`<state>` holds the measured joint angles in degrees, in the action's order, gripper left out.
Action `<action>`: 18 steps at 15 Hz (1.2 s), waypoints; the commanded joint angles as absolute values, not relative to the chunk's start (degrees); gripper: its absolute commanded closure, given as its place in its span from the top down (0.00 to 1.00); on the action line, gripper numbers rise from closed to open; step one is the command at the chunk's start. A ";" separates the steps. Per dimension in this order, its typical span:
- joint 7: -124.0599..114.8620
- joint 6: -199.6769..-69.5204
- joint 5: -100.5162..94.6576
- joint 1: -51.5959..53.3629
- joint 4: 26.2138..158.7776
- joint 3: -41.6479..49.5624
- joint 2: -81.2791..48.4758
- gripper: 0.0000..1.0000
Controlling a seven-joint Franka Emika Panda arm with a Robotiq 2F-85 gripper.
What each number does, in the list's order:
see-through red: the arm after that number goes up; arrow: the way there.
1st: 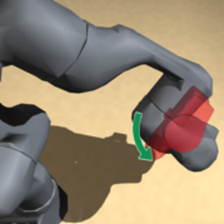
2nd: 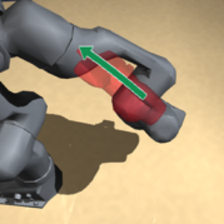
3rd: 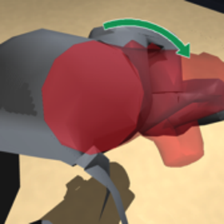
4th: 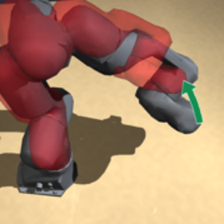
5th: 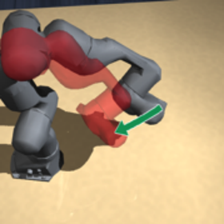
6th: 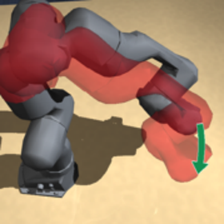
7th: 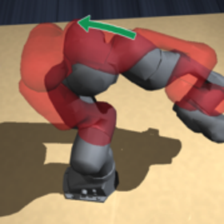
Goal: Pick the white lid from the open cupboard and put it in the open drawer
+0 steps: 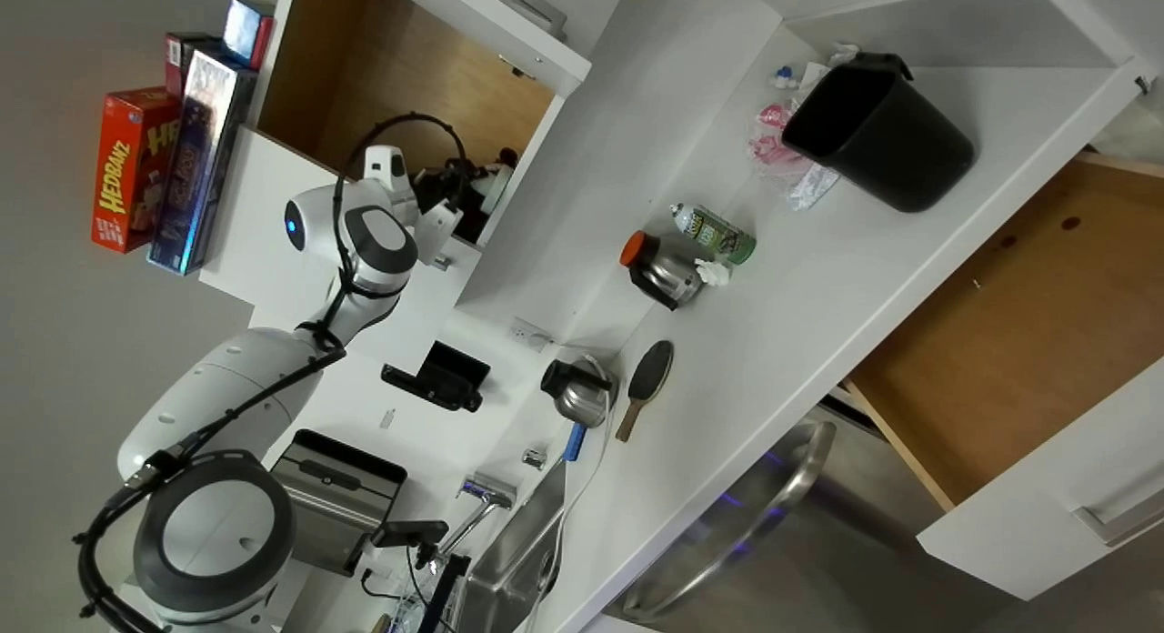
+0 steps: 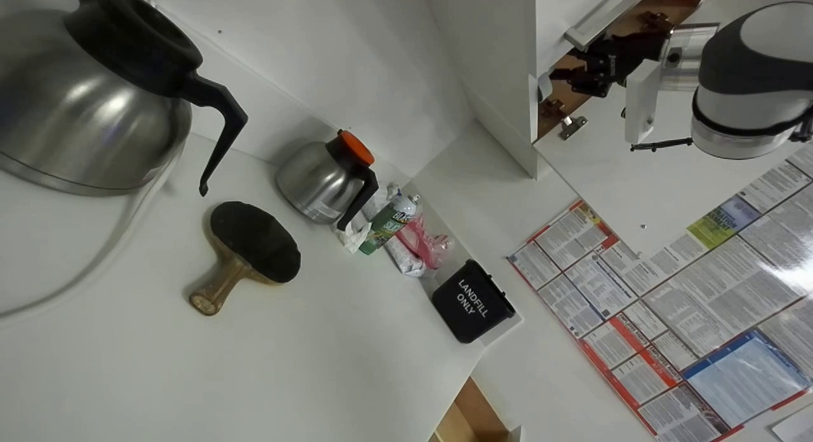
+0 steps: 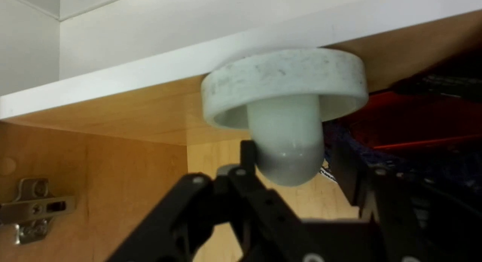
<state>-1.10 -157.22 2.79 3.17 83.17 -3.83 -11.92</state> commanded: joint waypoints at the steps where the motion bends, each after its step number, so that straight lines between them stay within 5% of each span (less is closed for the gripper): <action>1: 0.60 -157.06 2.94 3.01 81.26 -3.99 -12.78 0.25; 18: -20.26 -152.20 -14.21 1.80 92.04 6.09 3.02 0.22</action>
